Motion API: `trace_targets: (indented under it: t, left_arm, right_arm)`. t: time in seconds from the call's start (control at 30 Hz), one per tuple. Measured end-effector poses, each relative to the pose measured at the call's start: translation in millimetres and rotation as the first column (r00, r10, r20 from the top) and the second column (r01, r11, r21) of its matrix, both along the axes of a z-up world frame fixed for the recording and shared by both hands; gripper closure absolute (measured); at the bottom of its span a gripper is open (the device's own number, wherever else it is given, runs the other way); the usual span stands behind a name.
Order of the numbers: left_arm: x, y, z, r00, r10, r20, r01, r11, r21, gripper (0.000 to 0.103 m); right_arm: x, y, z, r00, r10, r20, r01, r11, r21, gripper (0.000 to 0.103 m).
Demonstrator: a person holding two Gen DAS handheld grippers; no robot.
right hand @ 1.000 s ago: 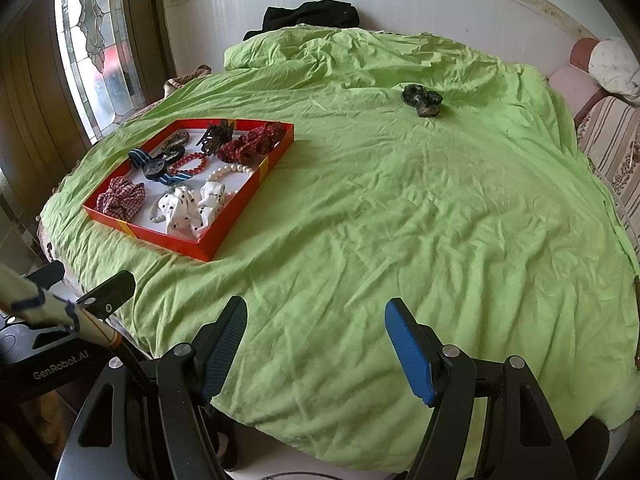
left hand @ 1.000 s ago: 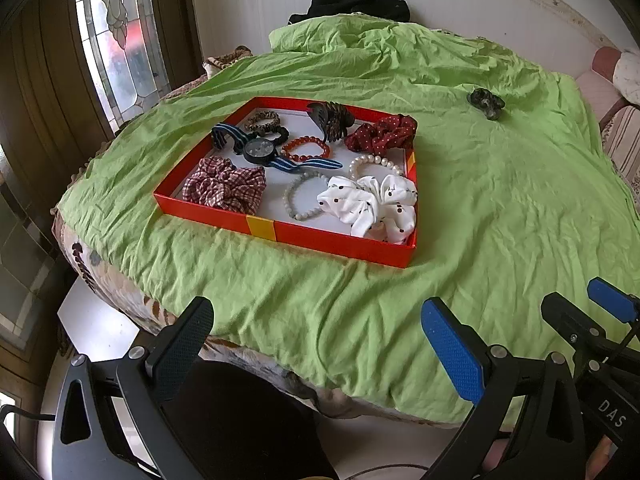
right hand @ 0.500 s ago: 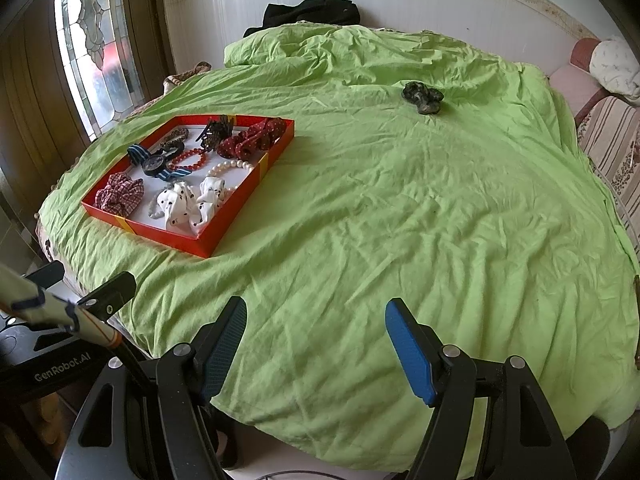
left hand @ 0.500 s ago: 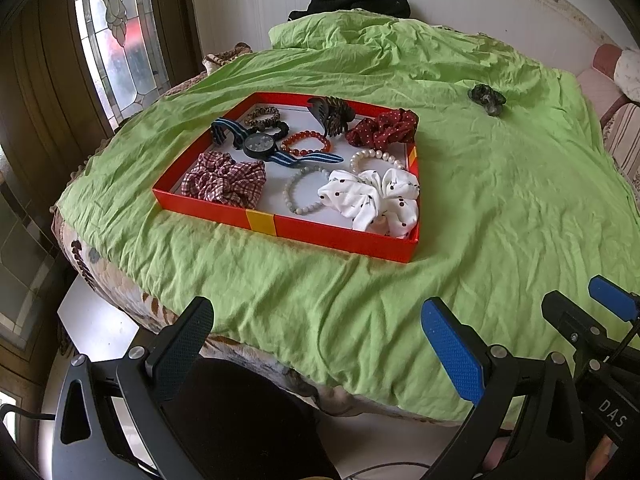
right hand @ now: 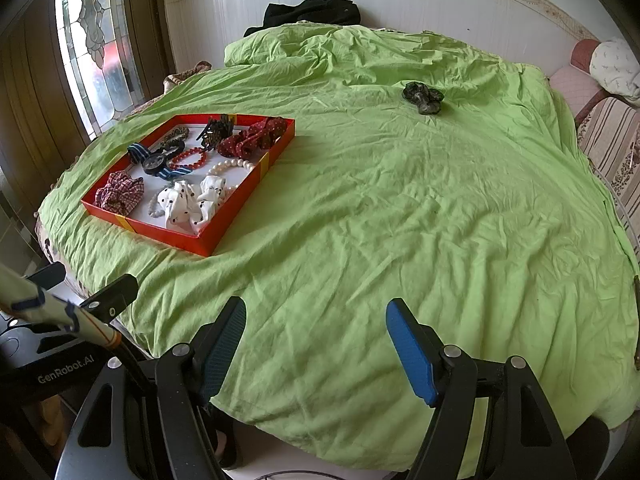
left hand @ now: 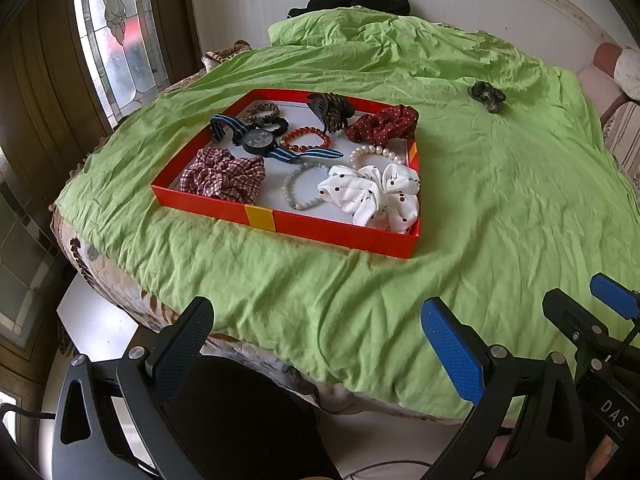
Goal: Organize jewelry
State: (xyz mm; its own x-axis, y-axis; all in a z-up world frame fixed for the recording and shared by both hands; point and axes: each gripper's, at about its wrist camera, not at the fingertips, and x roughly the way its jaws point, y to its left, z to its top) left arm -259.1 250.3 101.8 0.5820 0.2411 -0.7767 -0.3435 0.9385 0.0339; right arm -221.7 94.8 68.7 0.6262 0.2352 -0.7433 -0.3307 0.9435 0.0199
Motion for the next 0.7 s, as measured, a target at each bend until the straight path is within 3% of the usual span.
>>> trace_targets:
  t: [0.7]
  left_arm:
    - [-2.9, 3.7, -0.8, 1.000, -0.001, -0.006, 0.001, 1.000, -0.011, 0.000]
  right_arm:
    - [-3.3, 4.9, 1.0, 1.000, 0.020, 0.006, -0.020, 1.000, -0.014, 0.026]
